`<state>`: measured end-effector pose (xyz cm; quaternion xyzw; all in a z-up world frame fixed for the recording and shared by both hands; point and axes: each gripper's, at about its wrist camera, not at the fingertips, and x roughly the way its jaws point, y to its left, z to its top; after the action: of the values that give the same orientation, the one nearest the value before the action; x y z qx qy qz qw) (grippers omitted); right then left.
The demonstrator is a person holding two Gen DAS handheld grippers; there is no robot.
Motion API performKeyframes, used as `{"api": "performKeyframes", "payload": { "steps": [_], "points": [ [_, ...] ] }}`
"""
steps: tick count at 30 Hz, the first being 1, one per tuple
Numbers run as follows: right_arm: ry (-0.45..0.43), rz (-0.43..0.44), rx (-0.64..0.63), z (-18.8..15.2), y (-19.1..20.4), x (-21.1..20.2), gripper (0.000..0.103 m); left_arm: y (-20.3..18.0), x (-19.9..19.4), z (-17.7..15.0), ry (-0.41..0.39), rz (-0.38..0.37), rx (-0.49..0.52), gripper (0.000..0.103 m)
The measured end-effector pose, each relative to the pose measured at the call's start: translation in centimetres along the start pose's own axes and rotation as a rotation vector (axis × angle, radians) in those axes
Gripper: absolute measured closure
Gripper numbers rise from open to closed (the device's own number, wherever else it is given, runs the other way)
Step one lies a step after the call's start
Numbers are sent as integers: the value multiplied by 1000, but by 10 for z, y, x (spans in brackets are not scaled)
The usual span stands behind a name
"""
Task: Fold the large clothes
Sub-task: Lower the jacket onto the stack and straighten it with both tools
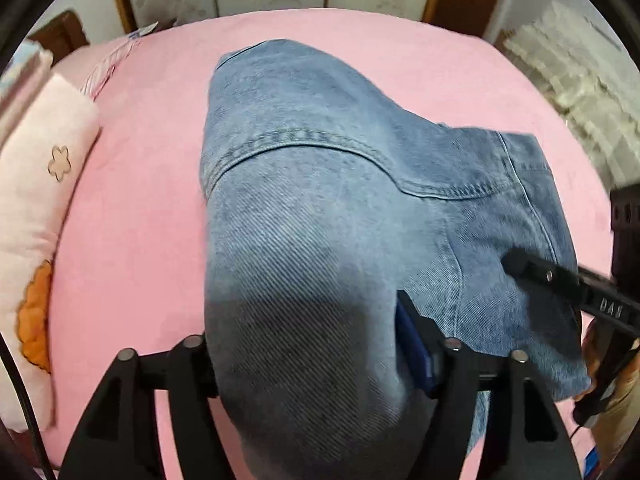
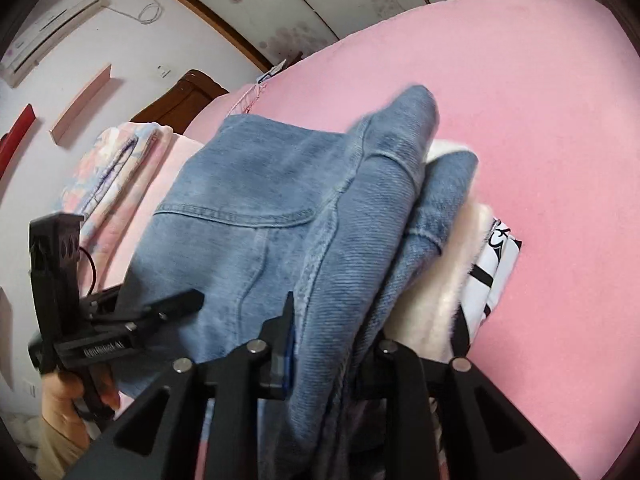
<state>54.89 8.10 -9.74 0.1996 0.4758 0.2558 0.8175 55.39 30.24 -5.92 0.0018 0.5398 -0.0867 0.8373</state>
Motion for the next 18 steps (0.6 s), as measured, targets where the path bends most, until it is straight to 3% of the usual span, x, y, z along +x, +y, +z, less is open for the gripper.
{"api": "performKeyframes", "payload": {
  "steps": [2, 5, 12, 15, 17, 18],
  "points": [
    [-8, 25, -15, -1, -6, 1, 74, 7, 3, 0, -3, -6, -15, 22],
    [33, 22, -61, -3, -4, -4, 70, 8, -3, -5, -22, 6, -14, 19],
    [52, -158, -174, 9, 31, -46, 66, 4, -45, -3, -97, 126, -22, 17],
    [-14, -195, -240, 6, 49, -71, 66, 0, -75, -6, -147, 106, -47, 17],
    [-49, -233, -279, 5, 64, -79, 66, -2, -90, -5, -169, 105, -63, 28],
    [-61, -239, -292, 4, 68, -81, 66, -5, -96, -5, -175, 99, -64, 44]
  ]
}}
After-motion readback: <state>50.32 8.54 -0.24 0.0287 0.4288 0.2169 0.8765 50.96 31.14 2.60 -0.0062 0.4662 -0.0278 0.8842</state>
